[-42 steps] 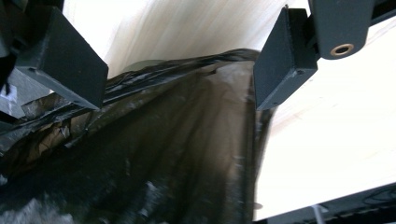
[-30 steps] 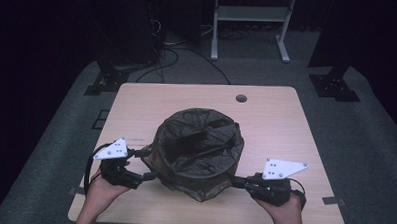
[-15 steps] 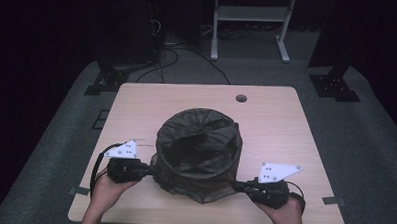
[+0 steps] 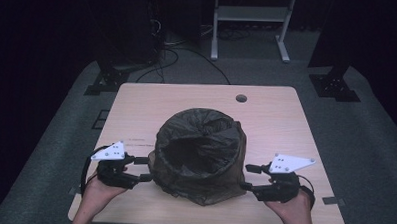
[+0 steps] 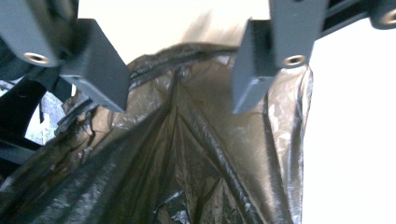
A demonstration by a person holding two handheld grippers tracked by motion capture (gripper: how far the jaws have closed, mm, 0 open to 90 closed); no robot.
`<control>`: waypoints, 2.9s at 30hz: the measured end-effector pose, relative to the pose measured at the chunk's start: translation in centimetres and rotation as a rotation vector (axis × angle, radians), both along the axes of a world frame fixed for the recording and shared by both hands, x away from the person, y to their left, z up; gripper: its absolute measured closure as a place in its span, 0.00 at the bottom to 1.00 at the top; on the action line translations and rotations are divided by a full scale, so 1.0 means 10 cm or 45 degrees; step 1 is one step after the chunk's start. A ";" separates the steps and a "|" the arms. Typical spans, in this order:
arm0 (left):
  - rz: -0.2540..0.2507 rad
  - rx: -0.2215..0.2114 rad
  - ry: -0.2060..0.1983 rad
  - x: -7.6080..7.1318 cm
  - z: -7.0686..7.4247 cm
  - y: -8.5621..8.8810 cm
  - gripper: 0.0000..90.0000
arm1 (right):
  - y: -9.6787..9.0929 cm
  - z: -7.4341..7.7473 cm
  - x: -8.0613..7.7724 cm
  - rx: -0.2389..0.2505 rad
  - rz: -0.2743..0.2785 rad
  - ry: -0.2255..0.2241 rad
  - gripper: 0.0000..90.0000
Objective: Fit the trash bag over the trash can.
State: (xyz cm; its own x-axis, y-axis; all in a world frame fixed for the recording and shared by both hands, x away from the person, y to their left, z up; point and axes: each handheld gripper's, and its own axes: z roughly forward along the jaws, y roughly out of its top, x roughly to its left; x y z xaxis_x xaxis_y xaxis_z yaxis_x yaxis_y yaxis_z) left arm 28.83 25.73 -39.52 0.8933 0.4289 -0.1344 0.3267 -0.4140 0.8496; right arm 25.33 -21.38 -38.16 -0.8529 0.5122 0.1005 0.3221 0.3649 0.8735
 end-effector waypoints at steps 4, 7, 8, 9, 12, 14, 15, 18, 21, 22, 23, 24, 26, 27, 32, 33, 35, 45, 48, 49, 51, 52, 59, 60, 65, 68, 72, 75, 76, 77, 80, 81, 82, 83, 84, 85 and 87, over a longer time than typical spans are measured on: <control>0.037 0.025 0.006 -0.07 -0.05 0.09 0.20 | -0.08 0.15 0.08 0.014 -0.055 -0.021 0.20; 0.061 0.069 0.001 -0.11 -0.14 0.12 0.09 | -0.10 0.31 0.15 0.028 -0.043 -0.061 0.11; 0.075 0.083 -0.006 -0.12 -0.17 0.13 0.09 | -0.10 0.31 0.15 0.028 -0.043 -0.061 0.11; 0.104 0.101 -0.008 -0.13 -0.23 0.15 0.01 | -0.10 0.39 0.19 0.033 -0.029 -0.077 0.09; 0.098 0.123 -0.004 -0.14 -0.31 0.16 0.00 | -0.09 0.46 0.22 0.040 -0.020 -0.089 0.06; 0.092 0.161 -0.004 -0.15 -0.38 0.16 0.00 | -0.06 0.55 0.27 0.035 -0.014 -0.104 0.02; 0.088 0.178 -0.008 -0.16 -0.42 0.16 0.00 | -0.04 0.57 0.29 0.033 -0.005 -0.109 0.01; 0.091 0.236 -0.007 -0.15 -0.55 0.15 0.00 | 0.02 0.64 0.35 0.028 0.020 -0.128 0.01; 0.121 0.311 0.006 -0.12 -0.69 0.14 0.00 | 0.09 0.73 0.43 0.026 0.065 -0.119 0.01; 0.121 0.311 0.006 -0.12 -0.69 0.14 0.00 | 0.09 0.73 0.43 0.026 0.065 -0.119 0.01; 0.126 0.328 0.015 -0.11 -0.73 0.13 0.00 | 0.10 0.75 0.44 0.025 0.071 -0.115 0.01; 0.126 0.332 0.025 -0.11 -0.75 0.13 0.00 | 0.15 0.80 0.48 0.022 0.097 -0.106 0.01; 0.131 0.356 0.032 -0.09 -0.78 0.13 0.00 | 0.17 0.82 0.49 0.016 0.110 -0.104 0.01; 0.129 0.369 0.037 -0.09 -0.80 0.12 0.00 | 0.20 0.84 0.51 0.007 0.131 -0.099 0.00; 0.132 0.380 0.014 -0.07 -0.85 0.11 0.00 | 0.40 0.91 0.58 -0.081 0.175 -0.116 0.00; 0.133 0.379 0.000 -0.06 -0.86 0.11 0.00 | 0.49 0.93 0.61 -0.111 0.202 -0.118 0.00; 0.131 0.376 -0.003 -0.06 -0.86 0.11 0.00 | 0.52 0.93 0.63 -0.129 0.208 -0.121 0.00; 0.112 0.351 -0.020 -0.06 -0.88 0.12 0.00 | 0.94 0.84 0.87 -0.329 0.263 -0.094 0.00; 0.106 0.351 -0.020 -0.06 -0.88 0.12 0.00 | 1.01 0.81 0.92 -0.363 0.275 -0.079 0.00; 0.106 0.351 -0.020 -0.06 -0.88 0.12 0.00 | 1.04 0.80 0.94 -0.376 0.282 -0.072 0.00; 0.105 0.351 -0.021 -0.06 -0.88 0.12 0.00 | 1.13 0.74 0.99 -0.446 0.293 -0.055 0.00; 0.105 0.351 -0.020 -0.06 -0.88 0.12 0.00 | 1.13 0.74 0.99 -0.446 0.293 -0.055 0.00; 0.102 0.352 -0.021 -0.06 -0.88 0.12 0.00 | 1.32 0.68 1.02 -0.570 0.350 -0.001 0.00; 0.101 0.351 -0.020 -0.06 -0.88 0.12 0.00 | 1.32 0.68 1.02 -0.570 0.350 -0.001 0.00; 0.101 0.352 -0.020 -0.06 -0.88 0.12 0.00 | 1.41 0.64 1.02 -0.660 0.355 0.007 0.00; 0.102 0.351 -0.020 -0.06 -0.88 0.12 0.00 | 1.46 0.62 1.02 -0.734 0.374 0.044 0.00; 0.101 0.351 -0.020 -0.06 -0.88 0.12 0.00 | 1.50 0.61 1.03 -0.795 0.397 0.082 0.00; 0.101 0.351 -0.020 -0.06 -0.88 0.12 0.00 | 1.53 0.60 1.04 -0.841 0.414 0.108 0.00; 0.101 0.351 -0.020 -0.06 -0.88 0.12 0.00 | 1.53 0.60 1.04 -0.839 0.415 0.107 0.00; 0.101 0.351 -0.020 -0.06 -0.88 0.12 0.00 | 1.52 0.61 1.04 -0.830 0.407 0.106 0.00; 0.101 0.351 -0.020 -0.06 -0.88 0.12 0.00 | 1.51 0.63 1.03 -0.802 0.400 0.103 0.00; 0.101 0.351 -0.020 -0.06 -0.88 0.12 0.00 | 1.47 0.69 1.03 -0.766 0.384 0.106 0.00; 0.101 0.351 -0.020 -0.06 -0.88 0.12 0.00 | 1.47 0.69 1.03 -0.766 0.384 0.106 0.00; 0.101 0.351 -0.020 -0.06 -0.88 0.12 0.00 | 1.46 0.71 1.03 -0.757 0.379 0.103 0.00; 0.101 0.351 -0.020 -0.06 -0.88 0.12 0.00 | 1.44 0.75 1.03 -0.747 0.363 0.103 0.00; 0.101 0.351 -0.020 -0.06 -0.88 0.12 0.00 | 1.43 0.79 1.03 -0.732 0.356 0.100 0.00; 0.101 0.351 -0.020 -0.06 -0.88 0.12 0.00 | 1.41 0.89 1.03 -0.684 0.348 0.082 0.00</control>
